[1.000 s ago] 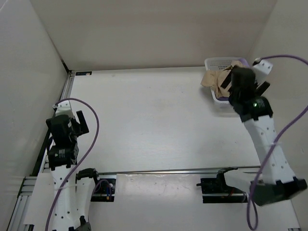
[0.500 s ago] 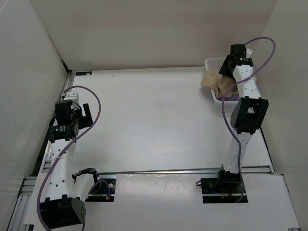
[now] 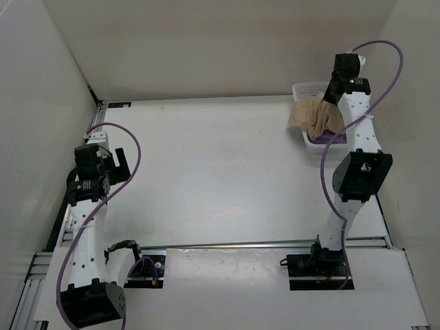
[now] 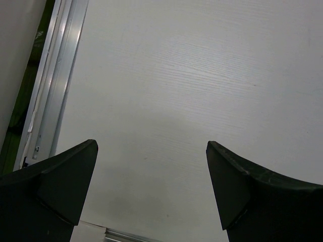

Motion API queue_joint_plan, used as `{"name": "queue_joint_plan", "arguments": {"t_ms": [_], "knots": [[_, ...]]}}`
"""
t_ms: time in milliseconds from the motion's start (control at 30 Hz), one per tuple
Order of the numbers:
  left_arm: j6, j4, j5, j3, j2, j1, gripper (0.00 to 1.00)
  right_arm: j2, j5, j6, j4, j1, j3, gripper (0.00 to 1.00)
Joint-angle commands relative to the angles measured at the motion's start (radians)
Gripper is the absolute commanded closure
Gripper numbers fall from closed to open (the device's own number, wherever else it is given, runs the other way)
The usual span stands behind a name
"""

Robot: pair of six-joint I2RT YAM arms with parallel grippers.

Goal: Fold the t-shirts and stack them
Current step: Grab crumpled tshirt from bin with the right arm, then move the tshirt to the center of the board

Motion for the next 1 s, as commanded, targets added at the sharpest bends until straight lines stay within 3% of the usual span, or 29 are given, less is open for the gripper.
{"name": "queue_joint_plan", "arguments": {"t_ms": [0,67,200,267,400,533,633,700,800,900,967], "knots": [[0.0,0.009,0.027,0.022,-0.057,0.006,0.0,-0.326,-0.036,-0.097,0.108,0.11,0.035,1.0],[0.0,0.009,0.027,0.01,-0.077,0.006,0.0,-0.417,-0.062,-0.125,0.171,0.176,0.017,1.0],[0.0,0.009,0.052,-0.001,-0.122,-0.006,0.0,-0.647,-0.16,-0.244,0.323,0.464,-0.058,1.0],[0.0,0.009,0.061,0.01,-0.122,-0.017,0.0,-0.695,-0.22,-0.234,0.395,0.542,-0.098,1.0],[0.0,0.009,0.061,0.044,-0.131,-0.029,0.0,-0.737,-0.234,-0.059,0.446,0.67,-0.163,1.0],[0.0,0.009,0.061,0.067,-0.113,-0.029,0.0,-0.696,-0.148,0.143,0.446,0.717,-0.281,1.0],[0.0,0.009,0.061,0.09,-0.084,-0.039,0.0,-0.611,-0.063,0.284,0.348,0.717,-0.321,1.0],[0.0,0.009,0.051,0.104,-0.049,-0.039,0.0,-0.526,-0.038,0.41,0.265,0.683,-0.335,0.71],[0.0,0.009,0.015,0.146,0.023,-0.039,0.0,-0.395,-0.114,0.469,0.152,0.616,-0.297,0.12],[0.0,-0.005,0.027,0.18,0.07,-0.039,0.0,-0.288,-0.134,0.417,0.012,0.591,-0.215,0.06],[0.0,-0.037,0.113,0.196,0.07,-0.039,0.0,-0.287,-0.124,0.317,-0.01,0.591,-0.249,0.04]]}}
